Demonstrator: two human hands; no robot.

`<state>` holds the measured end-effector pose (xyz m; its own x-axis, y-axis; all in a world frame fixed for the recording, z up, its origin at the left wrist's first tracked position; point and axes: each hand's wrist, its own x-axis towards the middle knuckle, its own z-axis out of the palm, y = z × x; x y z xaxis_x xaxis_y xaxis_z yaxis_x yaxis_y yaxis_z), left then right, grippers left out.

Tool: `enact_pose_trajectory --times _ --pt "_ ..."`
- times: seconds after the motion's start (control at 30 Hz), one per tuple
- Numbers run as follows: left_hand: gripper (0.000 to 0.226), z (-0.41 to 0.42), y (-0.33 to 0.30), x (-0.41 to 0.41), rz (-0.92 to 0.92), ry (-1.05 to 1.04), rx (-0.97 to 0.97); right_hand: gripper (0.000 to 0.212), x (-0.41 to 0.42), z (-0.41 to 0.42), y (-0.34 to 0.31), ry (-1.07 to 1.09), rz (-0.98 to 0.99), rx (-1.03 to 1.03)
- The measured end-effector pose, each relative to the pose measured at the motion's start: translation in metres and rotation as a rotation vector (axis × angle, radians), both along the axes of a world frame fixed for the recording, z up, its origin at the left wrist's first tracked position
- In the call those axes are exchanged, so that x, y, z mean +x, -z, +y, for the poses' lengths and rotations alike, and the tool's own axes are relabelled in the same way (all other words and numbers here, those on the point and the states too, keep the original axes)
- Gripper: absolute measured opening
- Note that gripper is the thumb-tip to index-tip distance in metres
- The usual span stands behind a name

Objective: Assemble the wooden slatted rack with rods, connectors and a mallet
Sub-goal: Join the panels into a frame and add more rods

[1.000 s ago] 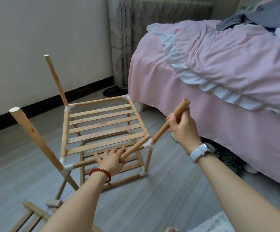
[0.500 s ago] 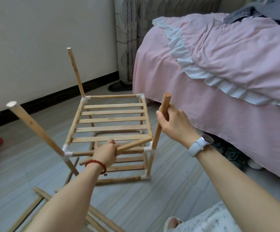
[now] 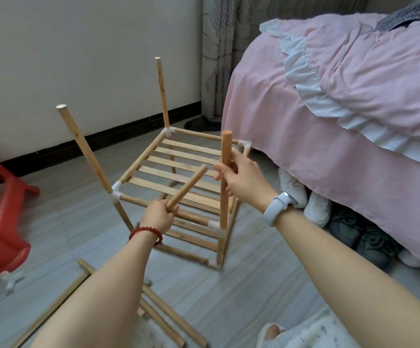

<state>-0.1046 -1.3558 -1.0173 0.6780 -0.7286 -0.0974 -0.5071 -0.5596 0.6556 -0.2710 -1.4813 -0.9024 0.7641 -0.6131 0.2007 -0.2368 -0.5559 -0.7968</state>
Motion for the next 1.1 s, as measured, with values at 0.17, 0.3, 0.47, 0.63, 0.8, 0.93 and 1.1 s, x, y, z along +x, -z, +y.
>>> enact_pose_trajectory --times 0.17,0.3,0.47,0.63,0.8,0.93,1.1 --pt "0.023 0.004 -0.007 0.005 0.117 -0.106 -0.046 0.017 -0.002 0.016 0.013 0.000 -0.040 -0.029" --pt "0.029 0.010 -0.008 0.004 0.127 -0.085 -0.028 0.007 -0.009 0.021 0.017 -0.122 -0.018 -0.049" --pt "0.026 0.010 -0.019 0.003 0.179 -0.029 -0.085 0.019 -0.022 0.020 0.018 -0.179 -0.040 -0.014" --pt "0.025 0.018 -0.026 -0.011 0.363 -0.012 -0.172 0.005 -0.019 0.014 0.017 -0.082 -0.016 0.032" --pt "0.030 0.016 -0.056 -0.033 0.389 0.151 -0.296 0.003 -0.019 0.014 0.013 -0.100 0.040 0.083" --pt "0.033 0.013 -0.075 -0.049 0.382 0.280 -0.321 0.054 -0.027 0.007 0.001 -0.094 -0.047 0.118" --pt "0.032 0.007 -0.088 -0.058 0.239 0.384 -0.313 0.047 -0.030 0.016 -0.023 -0.171 -0.285 0.169"
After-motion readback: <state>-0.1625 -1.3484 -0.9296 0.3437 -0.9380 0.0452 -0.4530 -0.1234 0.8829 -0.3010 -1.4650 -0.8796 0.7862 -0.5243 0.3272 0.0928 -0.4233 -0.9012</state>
